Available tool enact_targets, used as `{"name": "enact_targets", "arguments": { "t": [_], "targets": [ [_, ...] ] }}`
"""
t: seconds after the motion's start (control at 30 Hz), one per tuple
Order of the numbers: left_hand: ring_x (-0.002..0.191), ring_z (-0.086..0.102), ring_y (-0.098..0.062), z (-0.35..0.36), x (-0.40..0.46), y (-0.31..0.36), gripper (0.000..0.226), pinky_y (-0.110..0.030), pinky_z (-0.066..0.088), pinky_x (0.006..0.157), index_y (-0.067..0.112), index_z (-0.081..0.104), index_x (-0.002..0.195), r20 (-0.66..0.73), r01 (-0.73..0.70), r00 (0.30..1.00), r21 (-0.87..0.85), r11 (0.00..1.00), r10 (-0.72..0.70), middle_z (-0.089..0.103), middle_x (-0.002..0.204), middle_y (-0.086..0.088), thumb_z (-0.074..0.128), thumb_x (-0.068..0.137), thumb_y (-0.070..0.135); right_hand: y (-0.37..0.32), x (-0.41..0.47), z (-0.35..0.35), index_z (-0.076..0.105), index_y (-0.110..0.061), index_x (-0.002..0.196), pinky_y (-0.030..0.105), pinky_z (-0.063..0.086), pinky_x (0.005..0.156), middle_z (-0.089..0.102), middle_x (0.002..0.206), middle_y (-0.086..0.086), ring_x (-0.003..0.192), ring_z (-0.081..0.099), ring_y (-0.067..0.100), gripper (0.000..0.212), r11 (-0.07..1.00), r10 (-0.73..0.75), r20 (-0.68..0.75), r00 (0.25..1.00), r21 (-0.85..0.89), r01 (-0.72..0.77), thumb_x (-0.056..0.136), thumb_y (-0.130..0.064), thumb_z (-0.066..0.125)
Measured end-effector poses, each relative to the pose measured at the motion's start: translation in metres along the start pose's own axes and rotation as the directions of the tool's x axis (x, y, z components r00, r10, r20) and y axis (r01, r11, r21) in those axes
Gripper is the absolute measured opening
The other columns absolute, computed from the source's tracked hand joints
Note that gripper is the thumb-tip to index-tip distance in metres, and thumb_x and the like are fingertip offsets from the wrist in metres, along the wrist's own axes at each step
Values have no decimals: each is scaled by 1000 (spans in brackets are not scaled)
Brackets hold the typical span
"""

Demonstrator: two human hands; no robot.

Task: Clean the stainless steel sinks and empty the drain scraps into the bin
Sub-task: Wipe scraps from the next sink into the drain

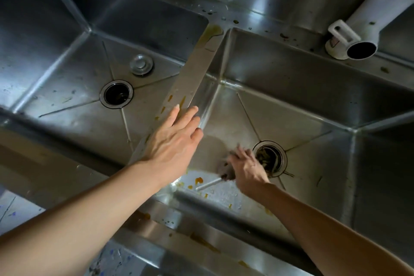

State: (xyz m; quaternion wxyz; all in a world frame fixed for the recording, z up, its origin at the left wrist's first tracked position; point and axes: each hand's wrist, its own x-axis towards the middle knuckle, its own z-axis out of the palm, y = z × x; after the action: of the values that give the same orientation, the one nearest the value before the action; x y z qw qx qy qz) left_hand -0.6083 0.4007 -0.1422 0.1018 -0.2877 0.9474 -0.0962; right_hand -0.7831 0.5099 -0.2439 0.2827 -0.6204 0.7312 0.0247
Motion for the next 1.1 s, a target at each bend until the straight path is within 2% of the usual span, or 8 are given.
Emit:
{"name": "enact_targets", "arguments": {
  "t": [0.17, 0.33, 0.47, 0.6, 0.8, 0.93, 1.03, 1.1],
  "targets": [
    [126, 50, -30, 4, -15, 8, 47, -47, 16, 108, 8, 71, 88, -79, 44, 995, -205, 978, -62, 66, 112, -13, 83, 43, 13, -64, 5, 31, 46, -20, 133, 47, 39, 103, 27, 147, 8, 127, 32, 31, 44, 937, -347, 211, 914, 36, 348, 92, -6, 49],
    [131, 39, -24, 13, -17, 6, 45, -48, 14, 109, 8, 70, 89, -96, 77, 990, -223, 972, -101, 65, 113, -10, 82, 46, 19, -65, 37, 67, 42, -25, 140, 51, 38, 100, 27, 147, 1, 129, 34, 31, 40, 876, -451, 287, 845, -36, 480, 100, -21, 45],
    [131, 33, -23, 12, -17, 4, 43, -49, 14, 109, 9, 70, 90, -47, 90, 994, -197, 976, -101, 65, 114, -9, 80, 49, 20, -42, 33, 73, 40, -26, 137, 49, 43, 96, 26, 147, 3, 128, 31, 30, 43, 893, -416, 196, 888, -95, 439, 96, -18, 47],
    [132, 34, -23, 13, -18, 4, 40, -49, 13, 109, 11, 69, 88, 4, 108, 994, -145, 983, -108, 64, 113, -7, 79, 52, 24, 10, 29, 51, 40, -28, 133, 44, 36, 107, 20, 146, 1, 133, 27, 28, 38, 981, -154, 159, 975, -91, 169, 96, -21, 47],
    [130, 34, -26, 10, -18, 4, 39, -48, 12, 108, 8, 70, 87, 14, 100, 995, -119, 988, -99, 65, 110, -11, 79, 52, 22, 63, 36, 15, 40, -14, 131, 42, 47, 96, 22, 143, 10, 133, 23, 36, 43, 981, 68, 58, 996, -187, -56, 90, -4, 50],
    [130, 44, -31, -8, -16, 22, 51, -46, 11, 108, 9, 68, 99, 81, 105, 992, -129, 986, -95, 62, 118, -12, 83, 54, 28, 76, 16, 9, 46, -13, 130, 46, 41, 102, 20, 150, 10, 134, 26, 38, 48, 993, -68, 53, 996, -90, 73, 85, -1, 56],
    [146, 12, -22, -19, -12, 52, 56, -41, -9, 110, 18, 47, 134, 86, 46, 996, -195, 980, -29, 35, 149, -3, 60, 85, 40, 75, -20, 18, 39, -22, 140, 47, 28, 114, 9, 158, 7, 143, 17, 37, 57, 978, -206, 107, 973, -22, 209, 88, -6, 55],
    [146, 11, -20, -23, -11, 70, 54, -39, -8, 109, 19, 45, 136, 94, 52, 995, -289, 956, -26, 34, 150, -2, 55, 88, 42, 71, -48, 31, 38, -25, 141, 41, 25, 116, 9, 158, 5, 144, 14, 32, 58, 952, -291, 218, 932, -35, 305, 89, -6, 56]
  ]
}}
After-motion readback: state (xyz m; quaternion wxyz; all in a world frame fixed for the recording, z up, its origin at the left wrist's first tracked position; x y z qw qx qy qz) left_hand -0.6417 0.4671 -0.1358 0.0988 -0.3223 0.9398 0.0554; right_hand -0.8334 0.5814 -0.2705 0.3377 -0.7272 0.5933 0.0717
